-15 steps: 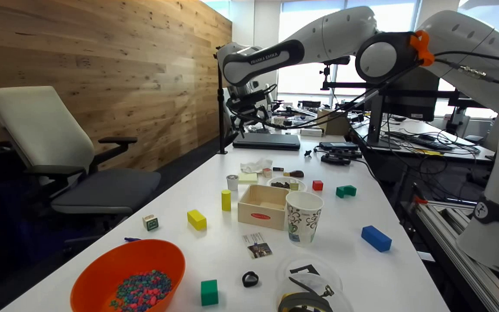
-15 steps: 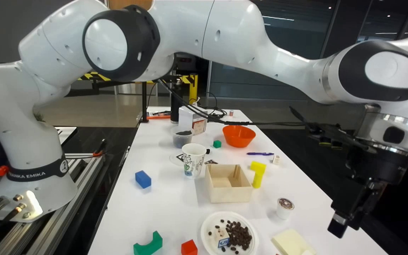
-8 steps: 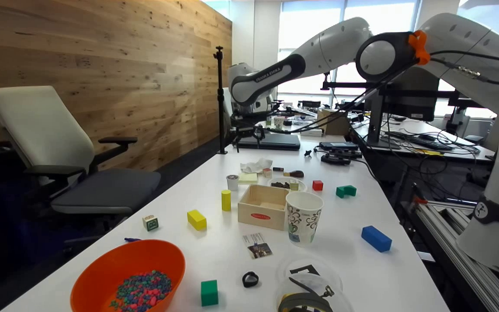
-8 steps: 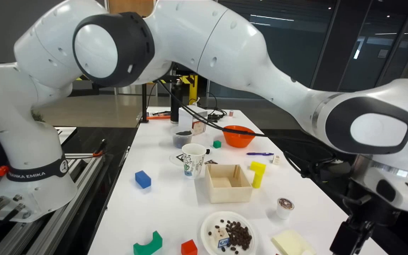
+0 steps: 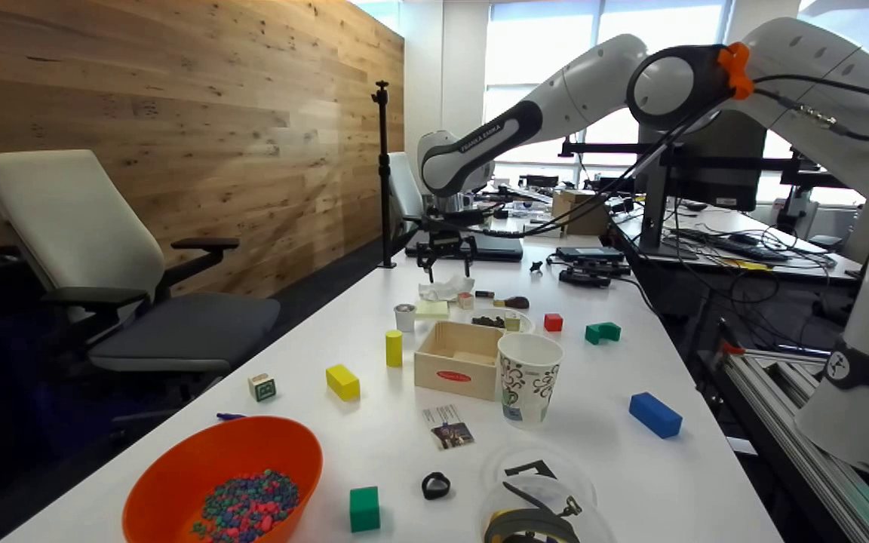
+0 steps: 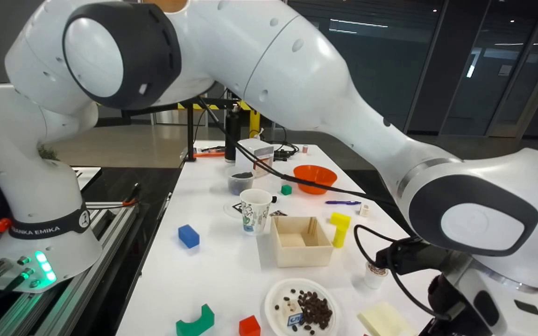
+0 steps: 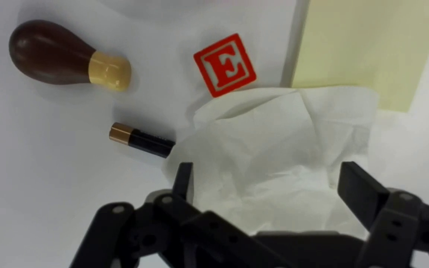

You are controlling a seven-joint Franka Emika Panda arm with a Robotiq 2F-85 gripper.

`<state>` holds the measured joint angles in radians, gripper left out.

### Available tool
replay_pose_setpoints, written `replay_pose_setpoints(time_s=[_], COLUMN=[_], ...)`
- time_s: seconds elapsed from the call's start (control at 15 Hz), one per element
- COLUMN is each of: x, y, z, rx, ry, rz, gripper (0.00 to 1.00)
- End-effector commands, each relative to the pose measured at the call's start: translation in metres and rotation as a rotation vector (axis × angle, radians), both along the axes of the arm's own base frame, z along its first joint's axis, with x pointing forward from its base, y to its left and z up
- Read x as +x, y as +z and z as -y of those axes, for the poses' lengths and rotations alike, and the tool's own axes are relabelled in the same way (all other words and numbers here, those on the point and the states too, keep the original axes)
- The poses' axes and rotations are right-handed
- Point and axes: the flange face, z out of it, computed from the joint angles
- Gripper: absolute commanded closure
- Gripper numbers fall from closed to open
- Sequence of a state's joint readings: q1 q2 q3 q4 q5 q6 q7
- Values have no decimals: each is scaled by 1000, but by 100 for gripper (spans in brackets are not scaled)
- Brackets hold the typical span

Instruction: Lift and drop the paper towels

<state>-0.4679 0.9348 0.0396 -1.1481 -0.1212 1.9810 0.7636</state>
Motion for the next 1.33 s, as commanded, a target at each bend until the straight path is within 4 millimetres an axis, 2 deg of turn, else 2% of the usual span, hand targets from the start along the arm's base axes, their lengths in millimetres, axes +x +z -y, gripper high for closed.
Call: replay_pose_setpoints(time_s=[0.0, 0.47, 0.53, 0.6, 0.87, 1.0, 1.27], x=[-17, -22, -23, -24, -32, -35, -39], y=[-9, -28, -30, -28, -29, -22, 7], z=[3, 3, 2, 5, 7, 5, -7], rx=[15, -41, -43, -46, -47, -39, -47], ry=[5, 16, 17, 13, 22, 43, 113], rz=[43, 151, 157, 166, 170, 165, 149], gripper=[0, 0, 24, 26, 56, 70, 97])
